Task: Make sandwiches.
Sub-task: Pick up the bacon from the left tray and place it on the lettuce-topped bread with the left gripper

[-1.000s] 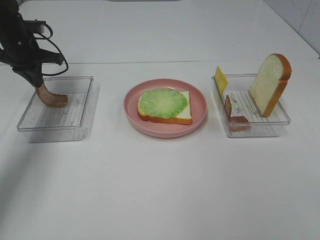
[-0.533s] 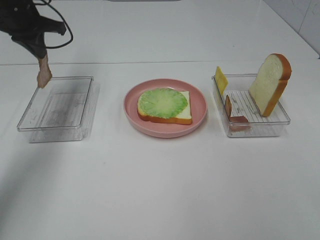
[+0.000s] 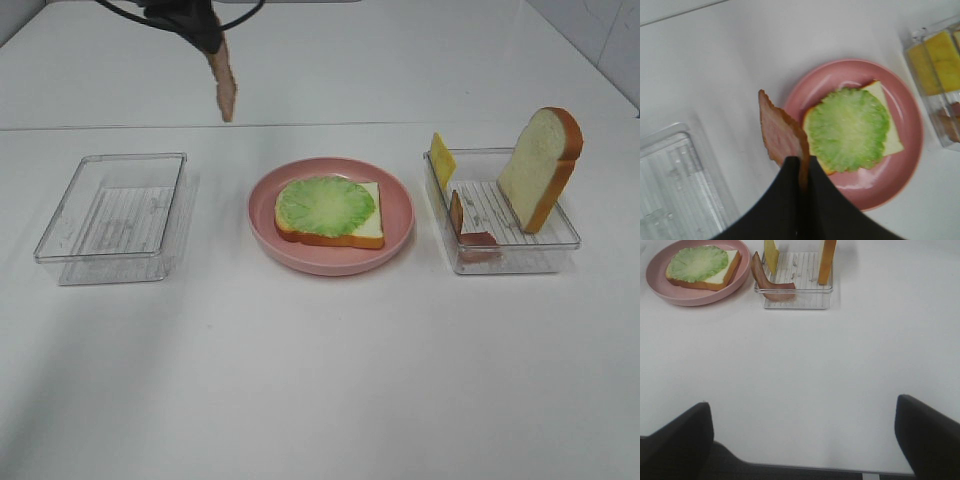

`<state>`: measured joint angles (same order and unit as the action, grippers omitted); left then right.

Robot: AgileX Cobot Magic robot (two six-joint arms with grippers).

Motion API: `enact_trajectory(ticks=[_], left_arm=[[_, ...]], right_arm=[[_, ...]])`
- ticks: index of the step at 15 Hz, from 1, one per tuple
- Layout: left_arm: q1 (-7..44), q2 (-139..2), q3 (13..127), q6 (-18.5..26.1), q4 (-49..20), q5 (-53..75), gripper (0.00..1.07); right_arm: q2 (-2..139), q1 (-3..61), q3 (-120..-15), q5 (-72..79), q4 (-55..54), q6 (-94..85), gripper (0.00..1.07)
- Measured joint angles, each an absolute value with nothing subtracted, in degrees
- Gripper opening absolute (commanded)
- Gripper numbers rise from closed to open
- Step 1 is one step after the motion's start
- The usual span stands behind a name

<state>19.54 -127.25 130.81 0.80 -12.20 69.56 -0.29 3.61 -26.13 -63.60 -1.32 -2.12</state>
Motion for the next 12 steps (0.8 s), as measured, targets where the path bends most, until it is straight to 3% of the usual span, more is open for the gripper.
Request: enact_trajectory(ticks=[6,12], left_arm=[[30.6,-131.2,130.8,-1.6,-16.2,62.3,0.00],[32.1,-135.7,130.8,-1.4,-22.8,56.2,0.00]], right_arm=[[-0.3,3.6,-26.1,-63.6,-1.3,-2.1,0.96],[-0.3,3.6,-26.1,-63.6,-1.3,-2.1,0.96]])
